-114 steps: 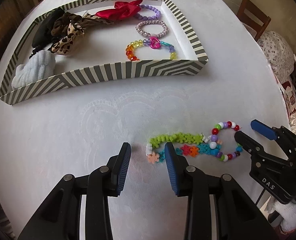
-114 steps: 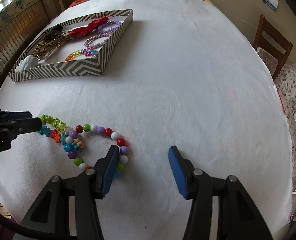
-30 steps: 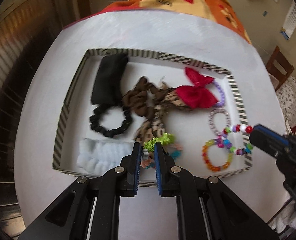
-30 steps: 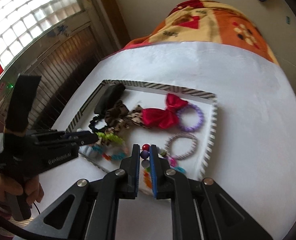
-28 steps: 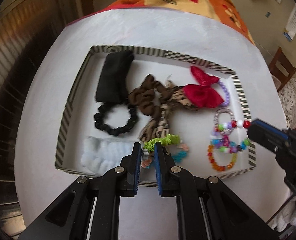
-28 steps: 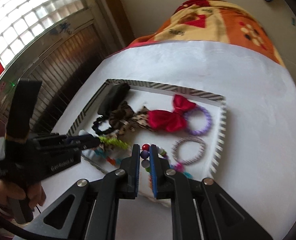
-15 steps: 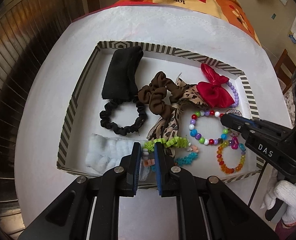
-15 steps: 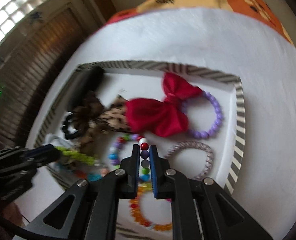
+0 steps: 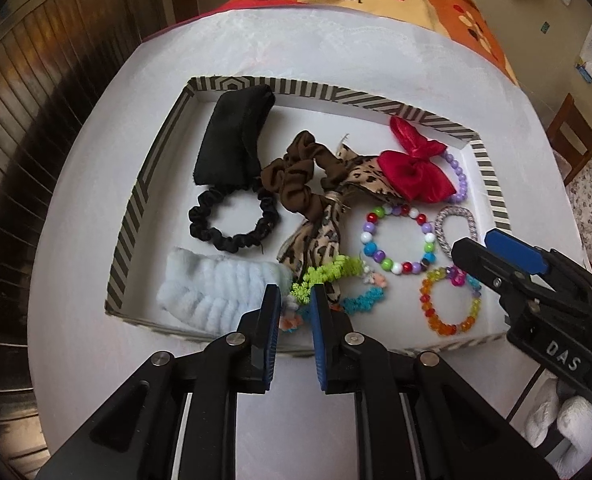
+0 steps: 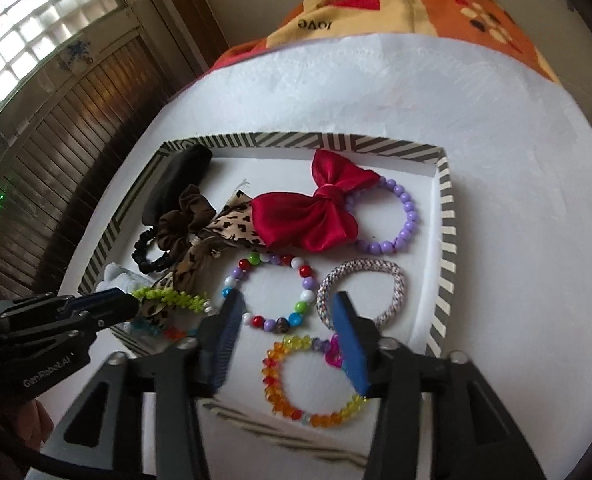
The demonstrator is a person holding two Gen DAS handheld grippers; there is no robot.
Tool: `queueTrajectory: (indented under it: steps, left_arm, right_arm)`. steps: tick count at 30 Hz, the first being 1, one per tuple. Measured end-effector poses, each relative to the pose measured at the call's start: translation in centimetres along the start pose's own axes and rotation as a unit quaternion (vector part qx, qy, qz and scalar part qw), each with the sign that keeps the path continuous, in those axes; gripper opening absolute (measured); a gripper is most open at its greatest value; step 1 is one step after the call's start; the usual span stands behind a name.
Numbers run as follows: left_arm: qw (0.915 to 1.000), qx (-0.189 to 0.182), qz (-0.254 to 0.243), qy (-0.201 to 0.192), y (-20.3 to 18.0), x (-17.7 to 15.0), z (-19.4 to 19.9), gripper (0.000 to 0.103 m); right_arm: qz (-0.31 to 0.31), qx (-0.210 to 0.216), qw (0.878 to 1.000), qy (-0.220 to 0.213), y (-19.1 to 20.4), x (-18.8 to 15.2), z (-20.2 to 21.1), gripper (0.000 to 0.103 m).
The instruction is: Organize jewelry
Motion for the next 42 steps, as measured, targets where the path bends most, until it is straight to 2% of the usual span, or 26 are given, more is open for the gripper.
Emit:
queueTrajectory:
  steps: [1,3,8,18,22,29,42]
  left_arm:
    - [1.0000,-0.001,0.001,-0.002,0.0,-0.1,0.2,0.007]
    - [0.9999,-0.011,0.007,-0.005,0.0,-0.3,0.8,0.018]
    - [0.9996,-0.017,0.018,-0.015,0.4,-0.4,2.0,0.026]
    - [0.9982,0.004,0.018,-0.056,1.1,-0.8,5.1,0.026]
    - [0.9967,0.014,0.013,-0.078,1.3,-0.5,6.6,0.026]
    - [0.9938,0.017,0.027,-0.107,2.0,0.3,8.9,0.026]
    - [0.9912,0.030,0.032,-0.125,1.9,1.0,10.1,0.026]
  right_arm:
    - [0.004,-0.003,1.000,-0.003,0.3,-0.1,0.4,0.060]
    - [0.006,-0.005,1.000,-0.006,0.8,-0.4,1.0,0.060]
    - [-0.006,-0.005,1.000,-0.020,1.0,-1.2,2.7,0.061]
    - [0.000,-0.028,0.998,-0.057,2.2,-1.7,5.7,0.062]
    - [0.004,-0.040,0.997,-0.072,2.9,-1.4,6.7,0.071]
    - [0.009,-0.049,0.994,-0.093,4.2,-0.9,8.4,0.072]
    - [0.014,-0.062,0.993,-0.098,4.6,-1.0,9.3,0.074]
Point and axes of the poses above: each gripper's, at about its wrist camera, not at the fingertips, and z roughly against the way its jaws point, y to its left, x to its top, the point moved 10 cm from there along -z, roughly the way its jaws point, and after that the axes turned 14 degrees about x, right-handed, at the moved point
